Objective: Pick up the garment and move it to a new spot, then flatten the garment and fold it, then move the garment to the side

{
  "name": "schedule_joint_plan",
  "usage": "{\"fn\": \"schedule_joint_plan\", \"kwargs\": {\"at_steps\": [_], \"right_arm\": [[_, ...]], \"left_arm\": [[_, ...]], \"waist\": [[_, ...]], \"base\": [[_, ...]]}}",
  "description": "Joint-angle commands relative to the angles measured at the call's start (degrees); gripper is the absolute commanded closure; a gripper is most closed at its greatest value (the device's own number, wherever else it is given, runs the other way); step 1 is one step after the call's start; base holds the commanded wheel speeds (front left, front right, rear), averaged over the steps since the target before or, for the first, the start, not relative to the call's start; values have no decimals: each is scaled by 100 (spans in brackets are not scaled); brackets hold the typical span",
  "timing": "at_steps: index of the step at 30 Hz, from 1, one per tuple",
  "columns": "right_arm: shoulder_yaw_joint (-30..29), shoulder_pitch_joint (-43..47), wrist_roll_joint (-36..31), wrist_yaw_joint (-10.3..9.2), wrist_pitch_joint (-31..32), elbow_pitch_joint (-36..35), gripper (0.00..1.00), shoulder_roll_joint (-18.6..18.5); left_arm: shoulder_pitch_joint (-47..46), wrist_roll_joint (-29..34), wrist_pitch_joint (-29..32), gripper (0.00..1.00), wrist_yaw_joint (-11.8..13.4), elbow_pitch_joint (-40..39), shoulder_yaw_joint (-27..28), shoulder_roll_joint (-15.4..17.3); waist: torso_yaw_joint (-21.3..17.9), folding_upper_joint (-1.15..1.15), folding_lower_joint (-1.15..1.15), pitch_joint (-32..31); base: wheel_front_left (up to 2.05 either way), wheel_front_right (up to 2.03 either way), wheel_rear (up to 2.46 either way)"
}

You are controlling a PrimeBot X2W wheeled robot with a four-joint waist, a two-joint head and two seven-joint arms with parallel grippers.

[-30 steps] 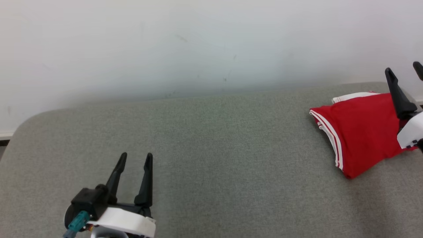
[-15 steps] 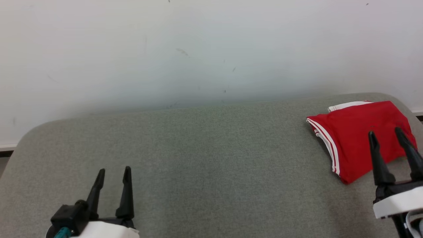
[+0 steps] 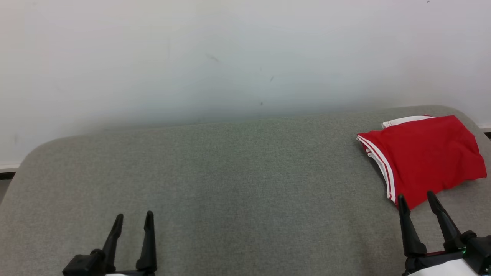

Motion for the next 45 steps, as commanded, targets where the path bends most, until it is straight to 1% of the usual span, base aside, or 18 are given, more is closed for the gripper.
{"fn": "schedule_joint_plan", "kwargs": {"at_steps": [1,10,31,32,35,45], "right_arm": [[40,44,-61,-2,-21,-46,0,28],[151,-12,-52,-2,-24,51,0,129],[248,-28,4,-2,-25,175,0,124],[254,-5,4,0,-2,166,100,163],[281,69,21,0,16,296,100,213],[92,34,1028,0,292,291,100,262]], "left_arm": [[59,-24,3,0,26,-3,6,21],[36,-35,3,0,93,55,-46,20],[15,-37,3,0,29,97,-91,20],[3,-24,0,100,41,91,-90,0],[58,-40,11,100,46,250,-95,-26],[-67,-1132,329,100,-8,322,30,-21]], "waist": [[11,0,0,0],[62,0,0,8],[55,0,0,10],[54,0,0,10],[54,0,1,10],[92,0,1,28]], "base": [[0,0,0],[0,0,0],[0,0,0],[0,0,0],[0,0,0],[0,0,0]]}}
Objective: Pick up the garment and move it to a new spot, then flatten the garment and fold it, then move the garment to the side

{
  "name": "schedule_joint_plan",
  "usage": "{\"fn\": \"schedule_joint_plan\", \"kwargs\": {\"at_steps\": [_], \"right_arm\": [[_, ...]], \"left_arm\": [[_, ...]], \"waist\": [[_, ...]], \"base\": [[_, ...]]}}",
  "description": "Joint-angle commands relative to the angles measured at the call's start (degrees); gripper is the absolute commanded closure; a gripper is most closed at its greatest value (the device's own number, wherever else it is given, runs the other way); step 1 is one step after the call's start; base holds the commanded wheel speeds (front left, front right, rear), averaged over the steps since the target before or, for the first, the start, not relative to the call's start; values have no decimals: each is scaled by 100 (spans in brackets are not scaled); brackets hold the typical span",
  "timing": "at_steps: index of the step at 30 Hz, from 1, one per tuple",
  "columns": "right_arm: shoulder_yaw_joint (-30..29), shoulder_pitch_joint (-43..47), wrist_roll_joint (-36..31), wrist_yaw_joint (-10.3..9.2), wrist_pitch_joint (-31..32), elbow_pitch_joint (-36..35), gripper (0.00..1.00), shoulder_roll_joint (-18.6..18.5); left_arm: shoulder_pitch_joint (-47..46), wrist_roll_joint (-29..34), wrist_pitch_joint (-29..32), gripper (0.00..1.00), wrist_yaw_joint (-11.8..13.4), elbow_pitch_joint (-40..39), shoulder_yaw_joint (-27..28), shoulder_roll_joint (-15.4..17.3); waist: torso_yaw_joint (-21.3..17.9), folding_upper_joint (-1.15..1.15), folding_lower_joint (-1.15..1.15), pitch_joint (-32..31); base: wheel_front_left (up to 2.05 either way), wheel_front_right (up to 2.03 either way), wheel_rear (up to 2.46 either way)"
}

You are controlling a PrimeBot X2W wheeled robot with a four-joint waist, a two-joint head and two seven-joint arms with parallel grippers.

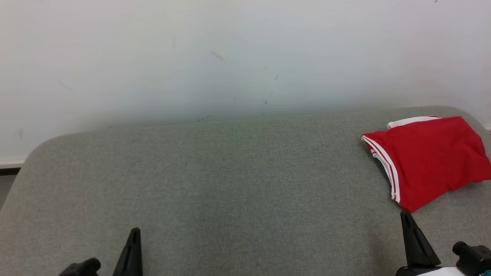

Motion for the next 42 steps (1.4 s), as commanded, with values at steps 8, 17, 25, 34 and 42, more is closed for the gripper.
{"fn": "schedule_joint_plan", "kwargs": {"at_steps": [8,17,25,34,42], "right_arm": [[-192,-144,845,0,213,-92,100,27],[-336,-175,1574,0,419,-93,100,64],[-456,-201,2164,0,589,-94,100,98],[-578,-227,2770,0,764,-95,100,136],[-671,-238,3201,0,896,-95,100,162]], "left_arm": [[-199,-941,219,100,-48,-70,95,24],[-269,-1741,428,100,-89,-46,165,29],[-323,-2387,605,100,-121,-21,227,34],[-379,-3051,782,100,-156,6,287,38],[-427,-3534,915,100,-180,26,331,42]], "waist": [[31,0,0,14],[65,0,0,30],[95,0,0,44],[128,0,0,60],[154,0,0,72]], "base": [[0,0,0],[0,0,0],[0,0,0],[0,0,0],[0,0,0]]}}
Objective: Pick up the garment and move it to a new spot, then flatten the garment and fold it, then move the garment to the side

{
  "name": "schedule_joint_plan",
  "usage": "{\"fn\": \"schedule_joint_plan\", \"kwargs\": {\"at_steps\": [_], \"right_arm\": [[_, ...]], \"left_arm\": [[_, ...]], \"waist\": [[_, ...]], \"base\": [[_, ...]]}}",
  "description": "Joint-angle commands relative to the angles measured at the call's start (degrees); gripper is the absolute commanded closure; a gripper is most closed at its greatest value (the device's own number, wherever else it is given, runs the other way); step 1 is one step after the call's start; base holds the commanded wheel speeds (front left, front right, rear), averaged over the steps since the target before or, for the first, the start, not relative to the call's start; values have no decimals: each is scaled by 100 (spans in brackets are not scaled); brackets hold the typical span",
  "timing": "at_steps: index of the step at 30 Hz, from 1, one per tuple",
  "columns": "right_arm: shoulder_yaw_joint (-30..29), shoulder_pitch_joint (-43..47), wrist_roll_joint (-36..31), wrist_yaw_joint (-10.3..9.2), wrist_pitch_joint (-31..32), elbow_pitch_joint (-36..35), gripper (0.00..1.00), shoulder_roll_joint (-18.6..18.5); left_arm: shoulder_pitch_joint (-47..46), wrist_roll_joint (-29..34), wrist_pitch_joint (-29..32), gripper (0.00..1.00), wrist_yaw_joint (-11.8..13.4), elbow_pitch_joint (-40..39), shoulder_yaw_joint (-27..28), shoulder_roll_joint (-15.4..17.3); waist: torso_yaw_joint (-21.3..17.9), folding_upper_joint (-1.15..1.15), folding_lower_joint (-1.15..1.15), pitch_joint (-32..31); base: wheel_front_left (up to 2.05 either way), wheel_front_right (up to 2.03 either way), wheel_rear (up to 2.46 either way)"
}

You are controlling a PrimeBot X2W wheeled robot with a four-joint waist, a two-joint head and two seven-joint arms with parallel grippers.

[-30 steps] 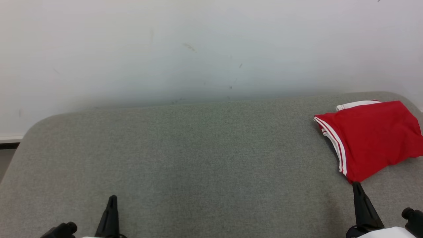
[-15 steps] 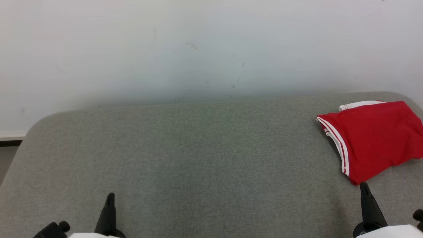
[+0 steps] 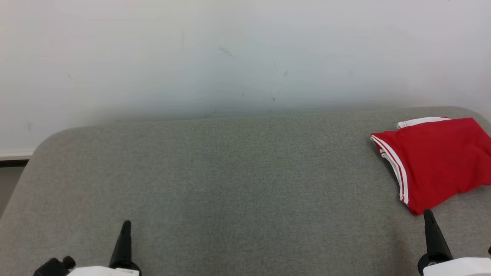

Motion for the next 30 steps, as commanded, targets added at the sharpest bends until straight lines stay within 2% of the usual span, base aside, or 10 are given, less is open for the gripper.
{"fn": "schedule_joint_plan", "kwargs": {"at_steps": [1,30], "right_arm": [[-54,-136,119,0,31,-82,100,-7],[-374,-196,1614,0,481,-78,100,86]], "left_arm": [[-128,-172,31,100,-27,-38,28,36],[-268,-1821,480,100,-115,31,183,49]], "waist": [[3,-1,0,1],[111,-1,0,52]], "base": [[0,0,0],[0,0,0]]}}
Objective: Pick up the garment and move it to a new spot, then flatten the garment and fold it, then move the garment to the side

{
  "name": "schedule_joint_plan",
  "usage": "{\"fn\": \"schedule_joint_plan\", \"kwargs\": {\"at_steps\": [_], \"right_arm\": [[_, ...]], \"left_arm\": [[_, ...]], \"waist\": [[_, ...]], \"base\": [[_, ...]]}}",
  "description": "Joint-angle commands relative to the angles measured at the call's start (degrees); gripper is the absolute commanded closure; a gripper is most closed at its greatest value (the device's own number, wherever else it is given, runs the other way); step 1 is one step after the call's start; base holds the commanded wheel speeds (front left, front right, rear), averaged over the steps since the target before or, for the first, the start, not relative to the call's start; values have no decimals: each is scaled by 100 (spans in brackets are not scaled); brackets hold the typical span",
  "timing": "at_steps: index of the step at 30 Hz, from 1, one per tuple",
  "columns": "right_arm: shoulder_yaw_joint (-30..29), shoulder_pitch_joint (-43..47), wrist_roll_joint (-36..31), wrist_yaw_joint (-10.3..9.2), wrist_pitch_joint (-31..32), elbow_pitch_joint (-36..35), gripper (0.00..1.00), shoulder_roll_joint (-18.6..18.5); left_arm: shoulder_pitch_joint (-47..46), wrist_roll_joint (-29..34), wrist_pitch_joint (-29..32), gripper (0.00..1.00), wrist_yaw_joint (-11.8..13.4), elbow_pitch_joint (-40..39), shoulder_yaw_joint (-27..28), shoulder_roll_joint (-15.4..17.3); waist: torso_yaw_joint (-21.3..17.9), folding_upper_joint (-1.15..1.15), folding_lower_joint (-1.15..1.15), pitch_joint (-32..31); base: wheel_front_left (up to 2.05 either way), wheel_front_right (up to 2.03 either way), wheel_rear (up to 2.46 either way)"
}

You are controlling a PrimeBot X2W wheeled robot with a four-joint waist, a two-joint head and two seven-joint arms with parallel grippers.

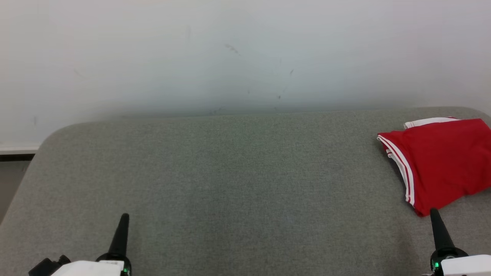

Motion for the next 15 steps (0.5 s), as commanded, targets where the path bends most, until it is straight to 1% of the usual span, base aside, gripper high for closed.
{"fn": "schedule_joint_plan", "kwargs": {"at_steps": [1,15], "right_arm": [[-52,-131,115,2,35,-62,100,-17],[-177,-143,703,2,224,-57,100,27]], "left_arm": [[-84,-141,35,100,-37,-23,27,44],[-143,-789,210,100,-77,7,92,49]], "waist": [[4,0,0,2],[56,0,0,26]], "base": [[0,0,0],[0,0,0]]}}
